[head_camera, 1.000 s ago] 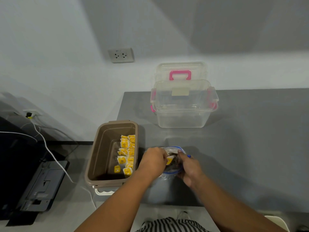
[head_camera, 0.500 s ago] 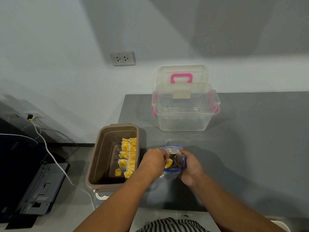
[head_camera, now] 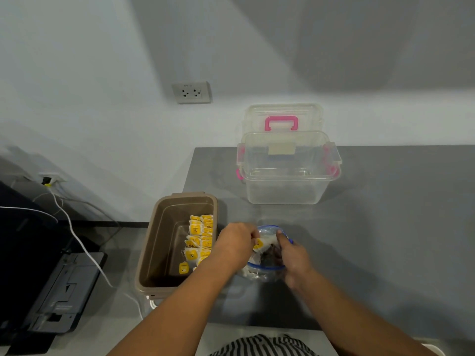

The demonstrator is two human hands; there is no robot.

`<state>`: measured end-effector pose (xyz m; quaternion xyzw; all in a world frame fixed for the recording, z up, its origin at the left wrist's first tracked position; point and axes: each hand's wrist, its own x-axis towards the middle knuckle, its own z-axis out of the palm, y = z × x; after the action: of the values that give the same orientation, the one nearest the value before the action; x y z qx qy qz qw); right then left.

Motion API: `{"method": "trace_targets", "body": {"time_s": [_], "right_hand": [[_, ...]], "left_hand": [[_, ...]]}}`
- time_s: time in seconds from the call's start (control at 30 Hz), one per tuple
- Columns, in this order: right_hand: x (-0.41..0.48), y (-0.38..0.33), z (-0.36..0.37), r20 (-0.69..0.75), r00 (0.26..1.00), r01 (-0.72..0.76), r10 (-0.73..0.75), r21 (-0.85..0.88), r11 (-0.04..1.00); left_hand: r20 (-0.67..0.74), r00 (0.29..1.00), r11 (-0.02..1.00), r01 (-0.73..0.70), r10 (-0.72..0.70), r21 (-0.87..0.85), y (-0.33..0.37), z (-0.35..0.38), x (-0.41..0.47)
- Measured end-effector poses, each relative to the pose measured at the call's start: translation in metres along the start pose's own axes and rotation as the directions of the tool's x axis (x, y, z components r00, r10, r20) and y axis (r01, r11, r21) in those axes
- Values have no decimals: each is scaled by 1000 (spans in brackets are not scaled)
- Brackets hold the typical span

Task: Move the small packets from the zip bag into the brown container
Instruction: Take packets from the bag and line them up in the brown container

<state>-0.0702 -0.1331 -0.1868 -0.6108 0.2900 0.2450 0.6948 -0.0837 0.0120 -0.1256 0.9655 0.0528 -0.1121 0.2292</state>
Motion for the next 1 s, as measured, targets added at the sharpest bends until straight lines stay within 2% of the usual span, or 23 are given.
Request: {"method": "trace_targets", "body": {"time_s": [0.23,0.37,0.5,0.57,0.67,0.8,0.9,1.0], "right_hand": [[-1,-2,6,13,999,-35,35,21,999],[-5,-7,10,25,998,-53,53,35,998],[-10,-9,12,50,997,-62,60,39,997],[-11,-10,13,45,997,-64,61,53,997],[-11,-10,12,56,997,-64,61,53,997],[-9,-7,12,58,996,-64,61,63,996],[-11,-6,12,64,996,-66,62,65,996],[-14,-8,12,44,997,-66,64,61,996]], "left_hand": [[-184,982,991,-68,46,-115,-12,-46,-17],[-285,958,978,-69,10,-197,-23,-81,-30],[-331,943,986,-13,-43,-166,-44,-114,-41],[-306,951,992,7,-46,-127,-57,-123,-46],[-222,975,999,31,-25,26,-77,-127,-50],[0,997,958,70,-73,279,-96,-117,-42],[189,970,918,67,-151,391,-102,-103,-32],[275,942,904,62,-193,422,-106,-91,-25]]}}
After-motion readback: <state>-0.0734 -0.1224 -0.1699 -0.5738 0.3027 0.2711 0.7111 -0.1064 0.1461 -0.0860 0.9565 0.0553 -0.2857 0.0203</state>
